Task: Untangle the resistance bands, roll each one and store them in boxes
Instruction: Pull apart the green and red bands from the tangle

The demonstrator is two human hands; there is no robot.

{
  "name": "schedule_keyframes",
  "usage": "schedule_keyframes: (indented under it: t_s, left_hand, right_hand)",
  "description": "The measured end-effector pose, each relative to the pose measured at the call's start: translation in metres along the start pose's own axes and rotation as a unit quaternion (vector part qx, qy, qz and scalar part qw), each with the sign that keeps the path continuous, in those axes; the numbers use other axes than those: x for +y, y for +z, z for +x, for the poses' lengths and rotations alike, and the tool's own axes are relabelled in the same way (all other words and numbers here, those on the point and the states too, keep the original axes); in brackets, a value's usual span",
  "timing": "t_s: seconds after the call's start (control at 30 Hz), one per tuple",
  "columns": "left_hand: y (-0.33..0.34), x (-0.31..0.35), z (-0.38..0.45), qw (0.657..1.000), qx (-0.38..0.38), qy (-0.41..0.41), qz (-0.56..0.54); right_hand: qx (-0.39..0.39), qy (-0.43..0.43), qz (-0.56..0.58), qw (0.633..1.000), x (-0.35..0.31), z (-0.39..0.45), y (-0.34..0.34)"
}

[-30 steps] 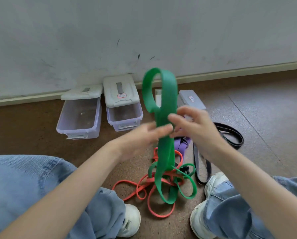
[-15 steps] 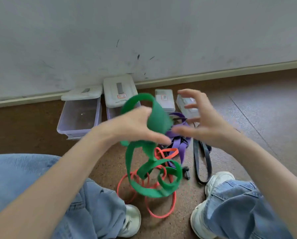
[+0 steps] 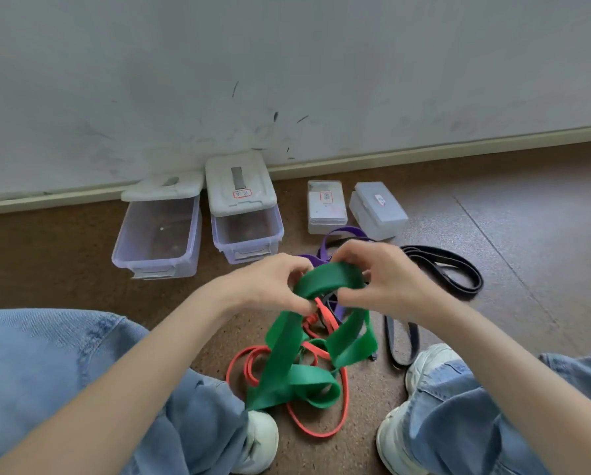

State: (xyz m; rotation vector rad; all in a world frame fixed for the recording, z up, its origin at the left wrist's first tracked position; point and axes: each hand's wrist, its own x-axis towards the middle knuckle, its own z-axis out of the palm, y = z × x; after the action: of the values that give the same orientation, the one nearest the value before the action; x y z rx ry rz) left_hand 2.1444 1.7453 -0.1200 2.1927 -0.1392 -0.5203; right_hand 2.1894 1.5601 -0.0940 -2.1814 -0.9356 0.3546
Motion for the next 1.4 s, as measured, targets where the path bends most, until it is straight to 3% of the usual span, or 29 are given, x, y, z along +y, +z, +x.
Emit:
schedule_keyframes:
  t_s: [0.1, 0.23, 0.3, 0.37, 0.47, 0.53, 0.63, 0.77, 0.87, 0.97, 1.03, 1.13, 1.27, 1.4]
  left_hand:
    - [0.028, -0.020, 0.009, 0.991, 0.116, 0.022, -0.059]
    - [0.052, -0.049, 0.011, 0.995, 0.076, -0.034, -0.060]
    - [0.042, -0.050, 0.011, 0.996, 0.073, -0.036, -0.020]
    - [0.018, -0.035, 0.007, 0.989, 0.110, 0.029, -0.094]
    - [-0.033, 0.010, -0.009, 0.918, 0.205, 0.110, -0.320]
    - [-0.055, 0.036, -0.018, 0.870, 0.208, 0.174, -0.411]
    - [-0.054, 0.063, -0.025, 0.897, 0.181, 0.180, -0.362]
    - [-0.046, 0.068, -0.029, 0.931, 0.111, 0.153, -0.311]
    - [-0.046, 0.060, -0.028, 0.948, 0.088, 0.109, -0.284]
    - [-0.036, 0.050, -0.023, 0.967, 0.059, 0.075, -0.237]
    - [-0.034, 0.046, -0.020, 0.968, 0.052, 0.070, -0.236]
    - [-0.033, 0.043, -0.018, 0.964, 0.060, 0.071, -0.250]
    - [-0.026, 0.038, -0.013, 0.978, 0.038, 0.071, -0.192]
    - [0.009, 0.015, 0.002, 0.983, 0.136, 0.074, -0.098]
  right_hand:
    - [0.063, 0.014, 0.209, 0.976, -0.009, 0.003, -0.012]
    - [0.139, 0.001, 0.379, 0.915, -0.011, 0.006, -0.033]
    - [0.144, 0.020, 0.375, 0.916, -0.007, 0.005, -0.035]
    - [0.133, 0.071, 0.288, 0.946, 0.005, 0.005, -0.033]
    - [0.028, 0.163, 0.148, 0.975, 0.020, 0.003, -0.031]
    - [-0.031, 0.188, 0.184, 0.964, 0.022, 0.000, -0.033]
    - [-0.043, 0.132, 0.277, 0.951, 0.017, -0.003, -0.032]
    - [0.059, 0.104, 0.340, 0.933, 0.012, 0.001, -0.028]
    - [0.115, 0.070, 0.226, 0.965, 0.007, 0.004, -0.032]
    - [0.024, -0.032, 0.043, 0.998, 0.000, 0.006, -0.024]
    - [-0.043, -0.026, 0.063, 0.997, -0.003, 0.005, -0.018]
    - [-0.129, 0.040, 0.193, 0.972, -0.007, 0.002, -0.018]
    - [0.010, 0.047, 0.184, 0.982, -0.013, 0.003, -0.016]
    - [0.074, 0.021, 0.289, 0.954, -0.021, 0.002, -0.021]
